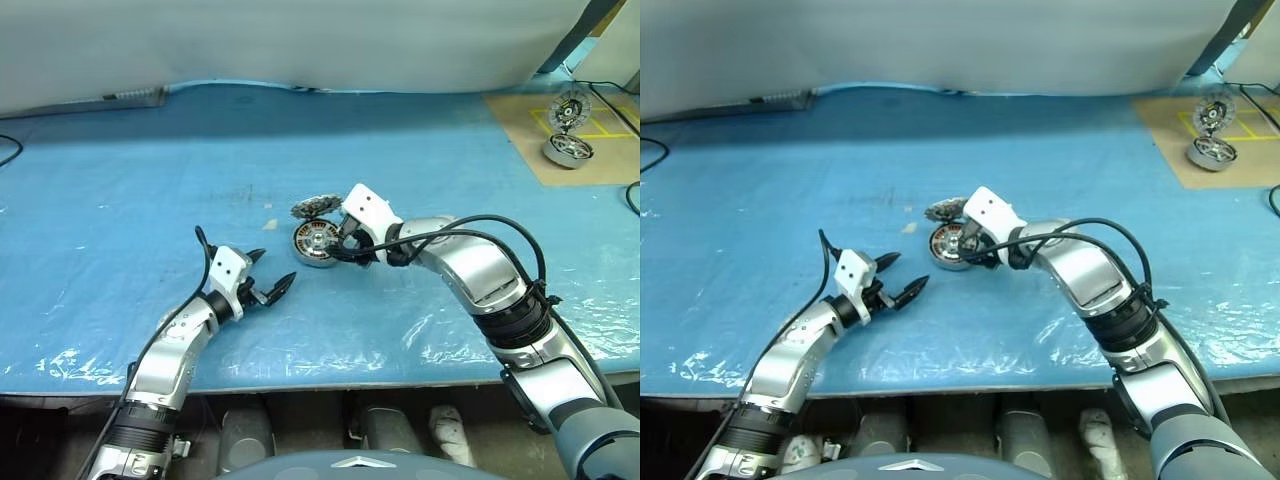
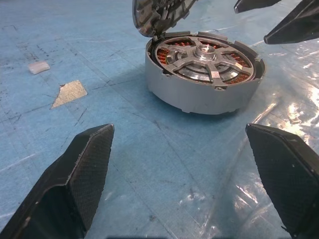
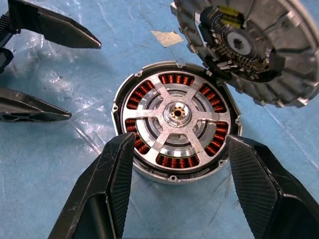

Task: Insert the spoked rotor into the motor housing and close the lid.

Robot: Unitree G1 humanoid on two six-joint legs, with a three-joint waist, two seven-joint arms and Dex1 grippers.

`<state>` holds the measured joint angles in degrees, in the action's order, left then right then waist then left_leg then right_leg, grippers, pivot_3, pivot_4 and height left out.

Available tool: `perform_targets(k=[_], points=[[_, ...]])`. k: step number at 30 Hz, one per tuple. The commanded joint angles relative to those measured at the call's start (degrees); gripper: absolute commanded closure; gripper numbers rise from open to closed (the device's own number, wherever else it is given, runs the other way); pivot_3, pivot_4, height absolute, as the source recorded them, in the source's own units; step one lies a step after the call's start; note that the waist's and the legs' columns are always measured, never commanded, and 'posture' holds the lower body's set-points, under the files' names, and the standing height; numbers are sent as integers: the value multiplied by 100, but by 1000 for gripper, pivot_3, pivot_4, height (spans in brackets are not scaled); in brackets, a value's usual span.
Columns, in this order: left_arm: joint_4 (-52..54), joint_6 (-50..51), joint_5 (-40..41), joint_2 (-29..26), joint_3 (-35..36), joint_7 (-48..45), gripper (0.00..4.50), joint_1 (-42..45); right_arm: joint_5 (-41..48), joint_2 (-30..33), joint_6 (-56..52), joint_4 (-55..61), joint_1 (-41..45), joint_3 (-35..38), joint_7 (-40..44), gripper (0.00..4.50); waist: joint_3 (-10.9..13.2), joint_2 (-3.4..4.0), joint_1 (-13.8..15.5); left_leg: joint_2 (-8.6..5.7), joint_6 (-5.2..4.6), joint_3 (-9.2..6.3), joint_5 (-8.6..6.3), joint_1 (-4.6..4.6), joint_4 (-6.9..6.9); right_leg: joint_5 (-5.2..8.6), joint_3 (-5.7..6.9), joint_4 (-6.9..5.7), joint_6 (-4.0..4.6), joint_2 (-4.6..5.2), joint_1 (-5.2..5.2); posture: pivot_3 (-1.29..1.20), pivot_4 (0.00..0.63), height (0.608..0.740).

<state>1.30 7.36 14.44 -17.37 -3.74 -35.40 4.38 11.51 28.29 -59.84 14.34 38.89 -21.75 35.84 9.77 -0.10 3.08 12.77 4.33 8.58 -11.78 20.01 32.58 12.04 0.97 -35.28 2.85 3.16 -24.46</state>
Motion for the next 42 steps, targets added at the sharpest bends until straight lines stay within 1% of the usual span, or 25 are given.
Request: perform_targets(k=[1, 4, 5, 7, 8, 9, 10, 12, 13, 15, 16, 19, 20, 22, 24, 28, 32, 37, 39, 42], points=[[244, -40, 13, -54, 67, -5, 0, 7, 166, -17, -103, 352, -15, 485, -57, 1594, 0, 0, 1, 0, 0, 0, 0, 0, 1, 0, 0, -1, 0, 0, 0, 0, 150, 740], [187, 27, 100, -123, 247, 33, 0, 147, 365, -135, 213, 527, -345, 861, -40, 2308, 0, 0, 3, 0, 0, 0, 0, 0, 0, 0, 0, -1, 0, 0, 0, 0, 150, 740], [99, 98, 164, -199, 347, -5, 0, 279, 459, -213, 419, 618, -555, 1023, -31, 2704, 0, 0, 4, 1, 0, 0, 0, 0, 0, 0, 0, -1, 0, -1, 0, 0, 150, 740], [-166, 181, 236, -354, 517, -95, 0, 566, 545, -345, 766, 739, -944, 1233, -56, 3354, 0, 0, 47, 3, 0, 0, 0, 0, -1, 0, 1, -2, 0, -2, 0, 0, 150, 740], [-367, 168, 242, -449, 588, -159, 373, 741, 611, -457, 927, 776, -1148, 1342, -89, 3773, 0, 0, 65, 3, 0, 0, 0, -2, 2, 0, 1, -6, 0, -2, -1, 0, 150, 740], [-641, 143, 247, -562, 645, -269, 589, 974, 705, -607, 1038, 798, -1378, 1480, -155, 4132, 0, 0, 68, 2, 0, 0, 0, -2, 5, 0, 0, -9, 0, -1, -1, 0, 150, 740], [-928, 107, 243, -664, 691, -379, 927, 1206, 747, -732, 1164, 800, -1579, 1570, -222, 4491, 0, 0, 80, 2, 0, 1, 0, -2, 10, 0, -1, -12, 0, -1, -1, 0, 150, 740], [-1740, -41, 225, -830, 763, -644, 1562, 1840, 679, -890, 1595, 765, -2079, 1595, -326, 4500, 0, 0, 92, 0, 0, 1, 0, -6, 15, 0, -2, -16, 0, 1, -1, 0, 150, 740], [-2184, -104, 239, -871, 798, -788, 1986, 2177, 591, -942, 1842, 717, -2316, 1555, -385, 4500, -1, -1, 108, -1, 0, 0, 0, -8, 17, 0, -2, -17, 0, 2, 0, 0, 150, 740], [-3089, -142, 280, -902, 831, -1142, 2657, 2852, 397, -1061, 2308, 571, -2703, 1459, -553, 4500, -1, -2, 130, -2, 0, -2, 0, -14, 21, -1, 0, -18, -1, 4, -1, 0, 150, 740], [-3506, -165, 284, -902, 830, -1334, 3135, 3165, 329, -1129, 2474, 501, -2837, 1423, -632, 4500, -1, -3, 131, -5, 0, -2, 0, -13, 22, -1, -1, -16, -2, 5, -1, 0, 150, 740], [-4748, -199, 286, -818, 894, -1797, 4199, 4147, 216, -1335, 2864, 373, -3121, 1367, -802, 4500, -1, -3, 130, -9, 1, -7, 1, -3, 21, -3, 2, -13, -4, 8, -2, 0, 150, 740], [-5134, -221, 260, -775, 908, -1925, 4486, 4482, 222, -1398, 2926, 350, -3188, 1363, -826, 4500, -1, -4, 126, -10, 1, -7, 1, -1, 19, -2, 2, -13, -4, 8, -1, 0, 150, 740], [-5909, -187, 243, -637, 970, -2157, 4486, 5190, 274, -1522, 3010, 307, -3303, 1387, -868, 4500, 1, -7, 127, -10, 1, -10, 0, 6, 15, -2, 3, -8, -5, 8, -1, 0, 150, 740], [-6550, 107, 349, -476, 1118, -2453, 4486, 5809, 150, -1550, 3197, 217, -3394, 1340, -932, 4500, 2, -8, 137, -10, 1, -15, 0, 7, 13, -2, 8, -1, -5, 7, -1, 0, 150, 740], [-7268, 474, 321, -185, 1313, -2829, 4486, 6552, 12, -1629, 3462, 144, -3544, 1274, -1075, 4500, 2, -9, 136, -18, 2, -16, 1, 14, 0, -7, 9, 19, -13, 11, 1, 0, 150, 740], [-7562, 895, 151, 44, 1331, -3089, 4486, 6871, -51, -1743, 3509, 219, -3674, 1236, -1246, 4500, 3, -10, 126, -19, 1, -16, 1, 13, -28, -17, 10, 45, -29, 8, 9, 0, 150, 740], [-7707, 1414, -104, 286, 1235, -3251, 4486, 7056, -92, -1785, 3523, 343, -3801, 1276, -1417, 4500, 7, -17, 151, -21, 1, -19, 1, 17, -33, -19, 15, 52, -33, 10, 10, 0, 150, 740], [-7727, 1434, -272, 369, 1170, -3202, 4486, 7101, -92, -1787, 3518, 369, -3822, 1269, -1442, 4500, 8, -19, 172, -23, 1, -19, 1, 16, -32, -20, 15, 52, -34, 12, 12, 0, 150, 740], [-7769, 1500, -302, 533, 1313, -2957, 4486, 7256, -94, -1780, 3498, 395, -3827, 1257, -1470, 4500, 10, -22, 202, -24, 1, -19, 1, 13, -30, -20, 16, 52, -34, 15, 17, 0, 150, 740]])
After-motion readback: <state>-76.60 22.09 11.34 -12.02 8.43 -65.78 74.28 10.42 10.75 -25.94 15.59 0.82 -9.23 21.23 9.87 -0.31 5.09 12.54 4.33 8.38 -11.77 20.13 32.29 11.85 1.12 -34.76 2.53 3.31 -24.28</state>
